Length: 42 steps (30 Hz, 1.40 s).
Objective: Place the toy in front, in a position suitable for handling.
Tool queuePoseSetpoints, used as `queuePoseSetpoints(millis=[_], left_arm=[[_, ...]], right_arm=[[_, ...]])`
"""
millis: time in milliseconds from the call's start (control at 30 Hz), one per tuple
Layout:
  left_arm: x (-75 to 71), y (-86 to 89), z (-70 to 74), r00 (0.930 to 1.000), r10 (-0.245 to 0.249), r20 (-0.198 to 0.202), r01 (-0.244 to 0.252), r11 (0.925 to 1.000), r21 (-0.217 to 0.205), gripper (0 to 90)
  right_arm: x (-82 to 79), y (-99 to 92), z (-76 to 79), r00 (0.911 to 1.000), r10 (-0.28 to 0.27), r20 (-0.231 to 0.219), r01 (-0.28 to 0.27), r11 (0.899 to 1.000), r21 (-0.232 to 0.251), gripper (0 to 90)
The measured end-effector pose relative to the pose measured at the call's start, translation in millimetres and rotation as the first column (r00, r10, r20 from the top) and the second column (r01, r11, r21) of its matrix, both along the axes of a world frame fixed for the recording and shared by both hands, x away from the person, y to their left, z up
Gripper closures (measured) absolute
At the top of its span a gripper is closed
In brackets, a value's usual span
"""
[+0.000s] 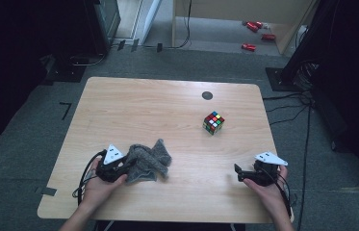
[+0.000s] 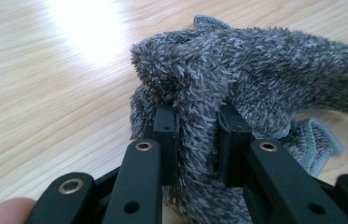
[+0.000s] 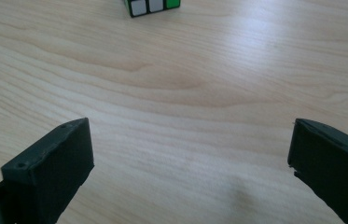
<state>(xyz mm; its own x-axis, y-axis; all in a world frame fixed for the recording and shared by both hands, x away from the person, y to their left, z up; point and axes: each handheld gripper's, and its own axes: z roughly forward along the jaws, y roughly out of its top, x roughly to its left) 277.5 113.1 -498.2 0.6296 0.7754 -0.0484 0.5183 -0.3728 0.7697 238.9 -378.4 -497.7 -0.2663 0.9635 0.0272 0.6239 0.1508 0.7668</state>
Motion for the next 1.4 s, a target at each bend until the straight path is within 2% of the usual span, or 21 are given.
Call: queuePoseSetpoints(millis=[100, 300, 367, 433, 567, 933, 1000, 1067, 1400], left_arm=[[1.5, 3.5, -1.4, 0.9994, 0.032, -0.011, -0.032, 0.9994, -0.014, 62.8], [2.4, 2.2, -2.7, 0.999, 0.043, -0.015, -0.044, 0.9985, -0.032, 38.5], [3.0, 2.6, -3.7, 0.9989, 0.041, -0.023, -0.041, 0.9985, -0.036, 34.1], [5.1, 4.1, -9.0, 0.9982, 0.037, -0.048, -0.039, 0.9981, -0.047, 31.6], [7.7, 4.7, -15.0, 0.9963, 0.039, -0.076, -0.043, 0.9977, -0.052, 29.5], [7.5, 3.8, -16.4, 0.9959, 0.035, -0.083, -0.039, 0.9981, -0.048, 30.0], [7.7, 3.6, -16.8, 0.9959, 0.035, -0.083, -0.039, 0.9981, -0.047, 30.1], [7.7, 3.1, -17.1, 0.9958, 0.036, -0.084, -0.04, 0.9982, -0.046, 30.2], [7.9, 1.7, -17.7, 0.9958, 0.038, -0.083, -0.041, 0.9984, -0.038, 30.1]], right_arm=[[6.1, 6.1, 4.6, 0.9998, 0.014, 0.015, -0.014, 1.0, -0.001, 0.0], [21.4, 16.8, 15.7, 0.9983, 0.041, 0.043, -0.041, 0.999, 0.007, 0.0], [24.7, 18.9, 16.7, 0.998, 0.045, 0.044, -0.045, 0.999, 0.006, 0.0], [35.8, 26.0, 19.1, 0.9972, 0.057, 0.048, -0.058, 0.998, 0.007, 0.0], [52.2, 36.1, 20.1, 0.9963, 0.073, 0.046, -0.073, 0.997, 0.008, 0.0], [91.9, 47.0, 19.3, 0.9966, 0.068, 0.045, -0.07, 0.997, 0.029, 0.1], [97.5, 47.5, 18.3, 0.9965, 0.069, 0.047, -0.071, 0.997, 0.033, 0.3], [101.3, 48.2, 17.5, 0.9965, 0.067, 0.05, -0.07, 0.996, 0.06, 2.0], [123.5, 57.5, 9.1, 0.9955, 0.084, 0.043, -0.087, 0.995, 0.059, 2.9]])
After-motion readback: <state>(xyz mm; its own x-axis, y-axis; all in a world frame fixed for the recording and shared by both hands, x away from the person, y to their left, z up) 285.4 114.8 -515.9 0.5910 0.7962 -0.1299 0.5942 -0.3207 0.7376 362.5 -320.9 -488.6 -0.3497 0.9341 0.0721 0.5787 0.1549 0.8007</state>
